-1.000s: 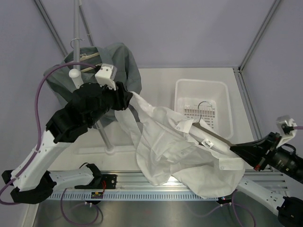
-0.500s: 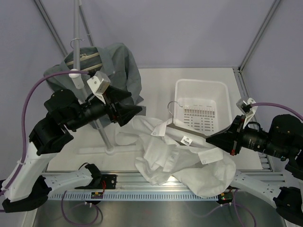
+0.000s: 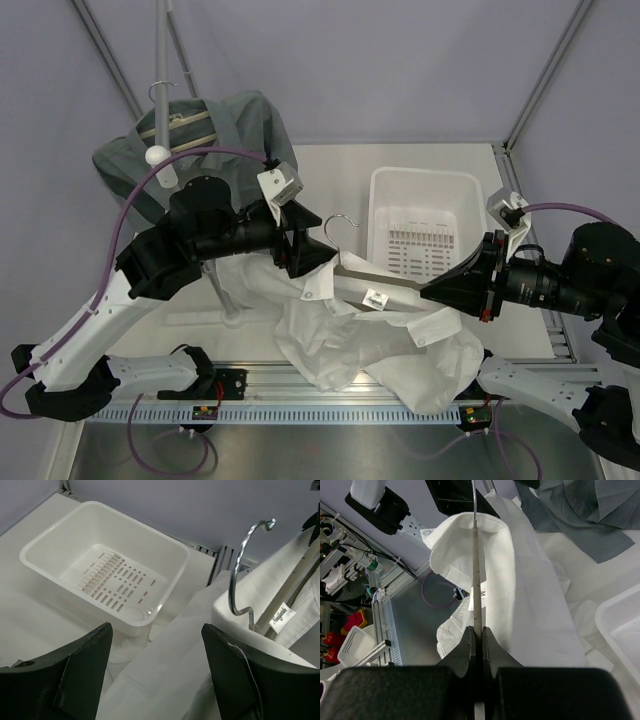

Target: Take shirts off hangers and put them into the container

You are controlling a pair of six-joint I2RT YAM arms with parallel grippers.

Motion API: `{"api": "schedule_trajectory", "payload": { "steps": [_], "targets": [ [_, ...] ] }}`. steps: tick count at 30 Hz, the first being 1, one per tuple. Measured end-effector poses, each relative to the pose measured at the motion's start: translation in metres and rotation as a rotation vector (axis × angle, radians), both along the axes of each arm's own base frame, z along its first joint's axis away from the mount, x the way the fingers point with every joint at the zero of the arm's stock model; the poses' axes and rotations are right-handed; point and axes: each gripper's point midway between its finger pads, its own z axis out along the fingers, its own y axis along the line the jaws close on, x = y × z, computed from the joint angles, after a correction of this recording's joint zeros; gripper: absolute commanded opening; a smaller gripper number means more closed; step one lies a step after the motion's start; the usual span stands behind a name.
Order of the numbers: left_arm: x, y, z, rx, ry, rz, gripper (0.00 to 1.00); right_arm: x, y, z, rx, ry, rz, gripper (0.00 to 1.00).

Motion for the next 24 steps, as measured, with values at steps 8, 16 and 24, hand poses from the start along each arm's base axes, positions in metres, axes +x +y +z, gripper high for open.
{"api": "schedule_trajectory", "payload": {
  "steps": [8, 16, 24],
  "targets": [
    [-0.007, -0.002, 0.002, -0.002, -0.009, 0.001, 0.67, 0.004, 0.006, -0.003, -0.02, 0.003, 0.015, 0.0],
    [0.033, 0.046, 0.013, -0.02, -0.006, 0.388, 0.64, 0.016, 0.001, -0.007, -0.038, -0.022, -0.054, 0.0],
    [0.033, 0.061, 0.037, -0.117, 0.027, 0.462, 0.59, 0.02, 0.004, -0.009, -0.05, -0.018, -0.059, 0.0]
  ]
}}
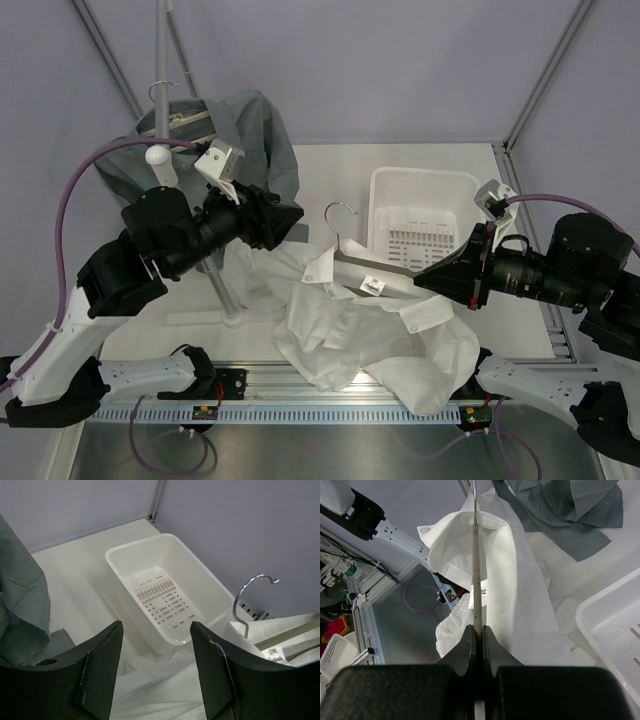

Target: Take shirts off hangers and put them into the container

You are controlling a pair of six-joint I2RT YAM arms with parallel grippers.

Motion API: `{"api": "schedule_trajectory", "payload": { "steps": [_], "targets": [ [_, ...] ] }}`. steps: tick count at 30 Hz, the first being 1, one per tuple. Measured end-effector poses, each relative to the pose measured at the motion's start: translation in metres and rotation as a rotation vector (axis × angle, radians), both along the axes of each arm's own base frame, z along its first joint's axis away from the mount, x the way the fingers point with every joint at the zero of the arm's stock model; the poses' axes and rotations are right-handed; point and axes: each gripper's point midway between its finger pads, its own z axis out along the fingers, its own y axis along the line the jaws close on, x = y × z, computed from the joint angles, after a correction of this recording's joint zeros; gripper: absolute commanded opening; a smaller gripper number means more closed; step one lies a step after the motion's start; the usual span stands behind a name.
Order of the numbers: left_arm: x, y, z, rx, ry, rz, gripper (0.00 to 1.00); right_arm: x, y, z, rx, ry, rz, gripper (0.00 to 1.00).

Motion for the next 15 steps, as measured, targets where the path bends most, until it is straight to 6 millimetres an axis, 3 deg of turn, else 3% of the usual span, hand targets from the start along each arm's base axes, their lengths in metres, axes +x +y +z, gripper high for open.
{"api": "schedule_trajectory", "payload": {
  "steps": [15],
  "targets": [
    [-0.007, -0.017, 0.002, -0.075, 0.088, -0.051, 0.58, 0.022, 0.022, -0.007, -0.036, 0.016, 0.005, 0.0]
  ]
}}
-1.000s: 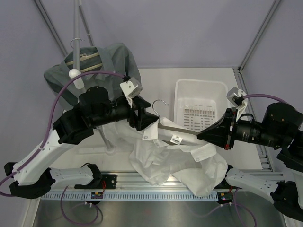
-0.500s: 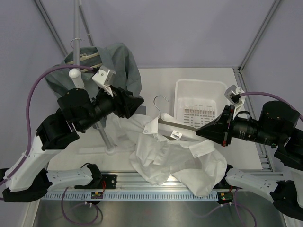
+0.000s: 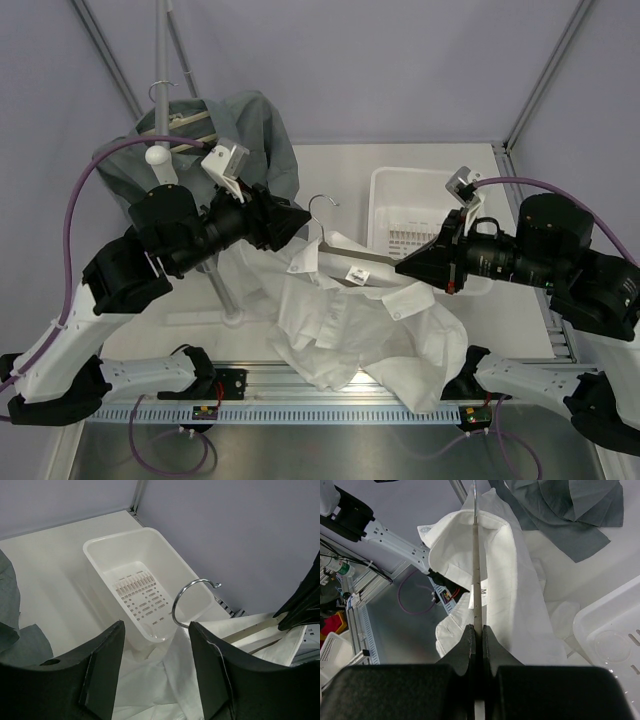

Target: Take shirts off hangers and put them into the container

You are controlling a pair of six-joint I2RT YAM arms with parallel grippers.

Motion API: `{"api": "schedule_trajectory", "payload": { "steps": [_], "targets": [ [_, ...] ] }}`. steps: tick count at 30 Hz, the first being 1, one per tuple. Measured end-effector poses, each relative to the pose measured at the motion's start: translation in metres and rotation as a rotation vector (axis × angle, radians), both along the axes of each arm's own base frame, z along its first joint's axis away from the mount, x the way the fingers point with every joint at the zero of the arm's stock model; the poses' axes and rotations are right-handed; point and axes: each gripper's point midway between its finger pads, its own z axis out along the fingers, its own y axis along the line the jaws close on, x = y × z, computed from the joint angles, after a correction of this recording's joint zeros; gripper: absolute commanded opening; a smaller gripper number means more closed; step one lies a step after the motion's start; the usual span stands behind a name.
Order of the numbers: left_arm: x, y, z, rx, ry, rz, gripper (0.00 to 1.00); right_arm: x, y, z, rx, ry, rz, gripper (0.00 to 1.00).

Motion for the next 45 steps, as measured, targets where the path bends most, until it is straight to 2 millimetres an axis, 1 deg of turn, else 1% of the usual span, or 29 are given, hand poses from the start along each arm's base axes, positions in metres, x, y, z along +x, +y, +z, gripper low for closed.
{"api": "schedule_trajectory", "payload": {
  "steps": [7, 10, 16, 19, 20, 23, 28, 29, 30, 31, 33, 34, 36, 39, 42, 45],
  "targets": [
    [0.0, 0.0, 0.0, -0.009, 0.01, 0.002, 0.56, 0.011, 0.014, -0.005, -0.012, 0.017, 0.012, 0.0],
    [0.0, -0.001, -0.001, -0.008, 0.014, 0.002, 0.53, 0.011, 0.015, -0.006, -0.015, 0.022, 0.015, 0.0],
    [0.006, -0.008, -0.007, 0.012, 0.028, 0.005, 0.51, 0.011, 0.016, -0.006, -0.015, 0.024, 0.021, 0.0],
    [0.008, -0.011, -0.01, 0.021, 0.034, 0.008, 0.46, 0.01, 0.017, -0.006, -0.014, 0.026, 0.026, 0.0],
    [0.009, -0.011, -0.01, 0.022, 0.035, 0.01, 0.43, 0.01, 0.017, -0.006, -0.014, 0.027, 0.028, 0.0],
    [0.009, -0.012, -0.011, 0.018, 0.043, 0.014, 0.0, 0.008, 0.018, -0.006, -0.011, 0.028, 0.037, 0.0],
    [0.012, -0.011, -0.009, 0.017, 0.052, 0.038, 0.0, 0.009, 0.018, -0.005, -0.007, 0.025, 0.037, 0.0],
    [0.012, -0.01, -0.009, 0.017, 0.055, 0.041, 0.0, 0.009, 0.018, -0.005, -0.008, 0.024, 0.037, 0.02],
    [0.012, -0.009, -0.01, 0.019, 0.058, 0.047, 0.0, 0.009, 0.018, -0.005, -0.008, 0.022, 0.036, 0.28],
    [0.012, -0.009, -0.009, 0.019, 0.061, 0.05, 0.0, 0.01, 0.018, -0.005, -0.009, 0.023, 0.036, 0.43],
    [0.011, -0.008, -0.008, 0.021, 0.063, 0.054, 0.0, 0.011, 0.019, -0.003, -0.002, 0.013, 0.035, 0.66],
    [0.011, -0.007, -0.007, 0.025, 0.065, 0.056, 0.0, 0.011, 0.019, -0.002, 0.002, 0.01, 0.035, 0.83],
    [0.011, -0.004, -0.005, 0.033, 0.067, 0.065, 0.0, 0.011, 0.018, -0.003, 0.004, 0.001, 0.031, 0.98],
    [0.01, 0.0, -0.001, 0.033, 0.063, 0.071, 0.0, 0.008, 0.009, -0.009, 0.001, -0.016, 0.012, 0.99],
    [0.007, 0.004, 0.007, 0.027, 0.056, 0.07, 0.0, 0.0, -0.004, -0.015, 0.007, -0.031, -0.006, 0.99],
    [0.005, 0.008, 0.013, 0.019, 0.05, 0.07, 0.0, -0.008, -0.015, -0.015, 0.023, -0.052, -0.025, 0.99]
  ]
}}
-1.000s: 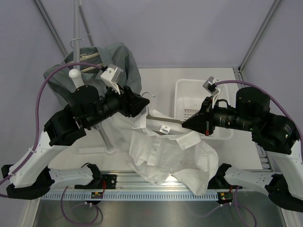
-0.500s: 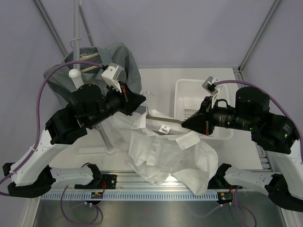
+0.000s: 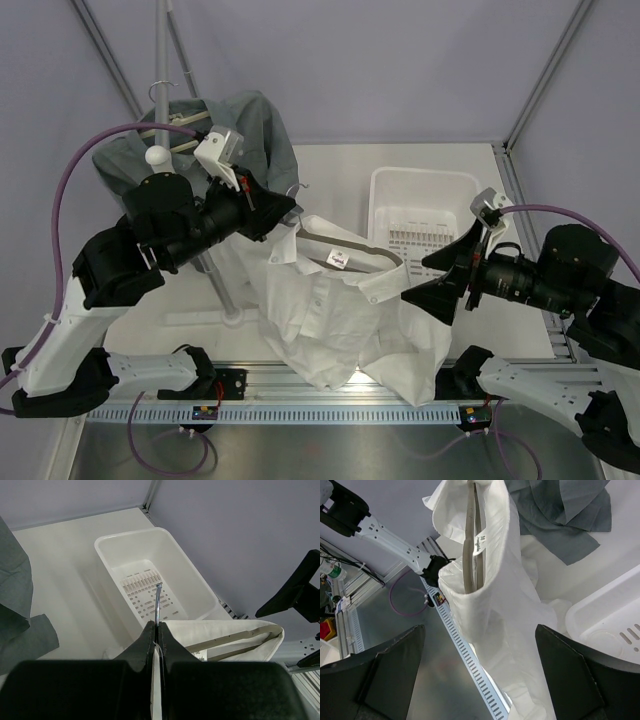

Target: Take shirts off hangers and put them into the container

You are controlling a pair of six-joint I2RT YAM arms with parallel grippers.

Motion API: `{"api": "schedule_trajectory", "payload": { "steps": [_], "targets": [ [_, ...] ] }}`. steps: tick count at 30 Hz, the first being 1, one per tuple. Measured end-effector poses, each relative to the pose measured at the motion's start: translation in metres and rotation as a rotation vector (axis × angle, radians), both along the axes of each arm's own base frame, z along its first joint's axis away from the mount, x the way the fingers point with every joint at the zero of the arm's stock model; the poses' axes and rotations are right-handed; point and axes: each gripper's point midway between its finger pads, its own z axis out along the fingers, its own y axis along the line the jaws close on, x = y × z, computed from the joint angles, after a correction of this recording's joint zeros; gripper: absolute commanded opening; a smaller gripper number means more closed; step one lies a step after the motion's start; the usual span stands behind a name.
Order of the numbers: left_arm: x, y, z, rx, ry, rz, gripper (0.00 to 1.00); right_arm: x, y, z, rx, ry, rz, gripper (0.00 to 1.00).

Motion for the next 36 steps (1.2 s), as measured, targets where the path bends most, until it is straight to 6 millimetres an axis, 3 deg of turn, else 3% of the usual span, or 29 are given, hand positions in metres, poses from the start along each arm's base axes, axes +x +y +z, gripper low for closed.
{"api": "schedule_trajectory", "payload": {
  "steps": [3, 7, 12, 13, 16, 17, 18, 19, 23, 29, 34, 35, 36],
  "targets": [
    [-0.001, 0.001, 0.003, -0.004, -0.003, 0.0, 0.0, -0.005, -0.007, 0.0, 0.016, -0.012, -0.014, 1.0],
    [-0.001, 0.002, 0.002, -0.003, -0.002, 0.0, 0.0, -0.005, -0.006, -0.015, 0.001, 0.021, -0.017, 0.98],
    [0.0, 0.001, 0.002, -0.001, -0.002, 0.001, 0.0, -0.001, 0.0, -0.039, -0.03, 0.083, -0.016, 0.83],
    [0.0, 0.001, 0.003, 0.001, -0.002, 0.002, 0.0, -0.001, 0.001, -0.043, -0.033, 0.093, -0.017, 0.71],
    [0.004, -0.002, 0.006, 0.005, -0.004, 0.01, 0.0, -0.001, 0.003, -0.051, -0.029, 0.112, -0.014, 0.55],
    [0.005, -0.003, 0.008, 0.004, -0.005, 0.012, 0.0, -0.003, 0.004, -0.053, -0.023, 0.116, -0.009, 0.3],
    [0.006, -0.004, 0.008, 0.005, -0.006, 0.015, 0.0, -0.004, 0.004, -0.055, -0.02, 0.117, -0.001, 0.12],
    [0.007, -0.005, 0.008, 0.008, -0.006, 0.015, 0.0, -0.004, 0.005, -0.056, -0.017, 0.115, 0.002, 0.0],
    [0.012, -0.008, 0.008, 0.023, -0.012, 0.026, 0.0, -0.003, 0.008, -0.058, 0.004, 0.134, -0.007, 0.0],
    [0.031, -0.015, 0.028, 0.05, -0.06, 0.078, 0.0, -0.002, 0.006, -0.07, 0.045, 0.175, -0.048, 0.0],
    [0.047, -0.021, 0.021, 0.099, -0.069, 0.127, 0.0, -0.009, 0.004, -0.087, 0.178, 0.239, -0.078, 0.0],
    [0.049, -0.022, 0.02, 0.105, -0.069, 0.134, 0.0, -0.01, 0.006, -0.093, 0.205, 0.25, -0.08, 0.01],
    [0.051, -0.023, 0.019, 0.109, -0.068, 0.137, 0.0, -0.009, 0.006, -0.102, 0.209, 0.273, -0.089, 0.1]
  ]
}}
